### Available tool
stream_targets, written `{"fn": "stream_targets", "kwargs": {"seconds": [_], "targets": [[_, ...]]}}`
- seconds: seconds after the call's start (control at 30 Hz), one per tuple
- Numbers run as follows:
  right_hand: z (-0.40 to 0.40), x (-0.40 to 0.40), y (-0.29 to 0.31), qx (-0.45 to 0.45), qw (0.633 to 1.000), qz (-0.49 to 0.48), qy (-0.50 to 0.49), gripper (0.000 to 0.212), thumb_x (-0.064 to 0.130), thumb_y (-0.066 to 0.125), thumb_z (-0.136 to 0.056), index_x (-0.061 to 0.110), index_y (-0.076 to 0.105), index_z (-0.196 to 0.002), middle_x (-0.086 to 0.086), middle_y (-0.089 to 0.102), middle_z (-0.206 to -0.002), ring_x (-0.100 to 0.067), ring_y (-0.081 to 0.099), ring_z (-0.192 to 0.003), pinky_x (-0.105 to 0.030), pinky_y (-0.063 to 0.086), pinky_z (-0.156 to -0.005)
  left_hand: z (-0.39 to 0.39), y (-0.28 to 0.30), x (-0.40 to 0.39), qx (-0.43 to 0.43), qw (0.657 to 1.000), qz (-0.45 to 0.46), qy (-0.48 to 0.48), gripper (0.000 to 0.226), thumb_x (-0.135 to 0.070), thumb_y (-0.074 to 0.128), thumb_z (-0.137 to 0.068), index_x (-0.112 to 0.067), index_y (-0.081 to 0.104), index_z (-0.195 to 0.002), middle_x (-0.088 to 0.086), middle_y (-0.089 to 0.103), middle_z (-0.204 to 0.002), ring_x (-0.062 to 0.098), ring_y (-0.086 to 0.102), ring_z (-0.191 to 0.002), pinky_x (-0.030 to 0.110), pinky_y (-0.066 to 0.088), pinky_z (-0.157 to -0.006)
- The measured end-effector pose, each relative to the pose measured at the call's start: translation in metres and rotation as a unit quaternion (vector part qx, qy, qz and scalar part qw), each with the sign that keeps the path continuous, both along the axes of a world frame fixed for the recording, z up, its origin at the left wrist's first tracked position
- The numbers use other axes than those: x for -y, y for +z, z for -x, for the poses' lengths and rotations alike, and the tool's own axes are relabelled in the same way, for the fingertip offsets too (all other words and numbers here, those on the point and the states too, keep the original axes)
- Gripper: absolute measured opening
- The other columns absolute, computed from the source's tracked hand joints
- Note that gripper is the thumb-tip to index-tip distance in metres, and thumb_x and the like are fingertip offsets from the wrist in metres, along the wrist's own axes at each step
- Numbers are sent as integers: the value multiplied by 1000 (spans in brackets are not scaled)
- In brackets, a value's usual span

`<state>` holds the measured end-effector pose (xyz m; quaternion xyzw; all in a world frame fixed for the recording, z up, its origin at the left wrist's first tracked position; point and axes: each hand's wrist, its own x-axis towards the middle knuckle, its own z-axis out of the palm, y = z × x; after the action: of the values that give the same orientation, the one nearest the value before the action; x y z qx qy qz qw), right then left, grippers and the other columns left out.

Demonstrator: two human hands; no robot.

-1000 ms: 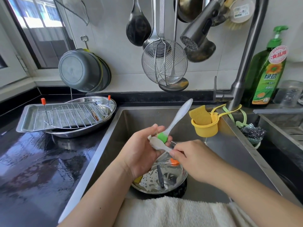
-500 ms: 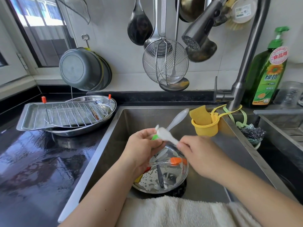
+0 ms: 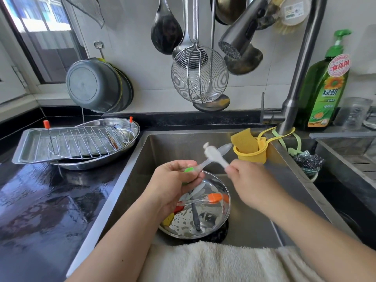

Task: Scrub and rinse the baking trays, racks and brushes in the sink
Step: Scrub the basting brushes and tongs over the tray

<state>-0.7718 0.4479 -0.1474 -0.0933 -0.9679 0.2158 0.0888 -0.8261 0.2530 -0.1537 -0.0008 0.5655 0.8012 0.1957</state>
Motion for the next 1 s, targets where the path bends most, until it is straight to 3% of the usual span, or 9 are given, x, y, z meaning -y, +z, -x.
{"fn": "stream_targets", "kwargs": {"seconds": [0.07,0.2,0.37,0.53,0.7,0.87,1.0], "targets": [[-1,-4,0,-17,1000,7,-14,37,39,41,-106,20,50,-76,-3,57,-72,-29,55,-71,-39,43,-59,-1,0,-1,-2,1000,4,-1,20,17,65,-90,4,69,-105,24,75,-100,30,77,-91,28,63,-74],[-12,26,-1,42,994,44,89,38,36,45,-106,19,53,-72,0,56,-67,-24,53,-67,-35,36,-57,-2,0,-1,-3,1000,21,-11,17,19,61,-91,6,68,-99,24,75,-95,26,76,-84,30,64,-77],[1,-6,1,3,998,9,-63,37,41,36,-107,22,47,-77,-4,56,-77,-30,55,-76,-39,43,-62,0,2,0,-11,999,28,19,17,17,61,-93,2,67,-91,19,74,-88,25,75,-80,30,65,-74],[-9,20,-3,32,998,11,56,39,39,42,-106,21,48,-73,0,57,-72,-22,53,-69,-39,36,-57,-2,2,-1,-14,999,19,41,13,16,62,-93,4,66,-94,16,73,-85,22,75,-77,32,65,-79],[1,-8,1,-2,998,12,-58,37,36,40,-107,21,48,-74,-3,55,-73,-30,54,-73,-38,43,-60,0,3,2,-12,998,18,55,11,13,67,-90,3,67,-95,15,70,-85,24,73,-80,33,65,-81],[-8,15,-2,19,999,24,45,38,35,44,-106,19,53,-73,-2,56,-67,-22,50,-65,-36,32,-54,0,2,1,-6,999,14,49,12,14,65,-91,5,66,-99,16,71,-86,23,74,-79,35,65,-83],[0,-7,4,-5,997,28,-65,38,36,39,-107,20,52,-75,-4,55,-72,-29,54,-76,-39,43,-62,2,2,4,-4,998,-3,54,13,15,65,-91,4,65,-98,16,69,-84,23,73,-76,32,65,-79]]}}
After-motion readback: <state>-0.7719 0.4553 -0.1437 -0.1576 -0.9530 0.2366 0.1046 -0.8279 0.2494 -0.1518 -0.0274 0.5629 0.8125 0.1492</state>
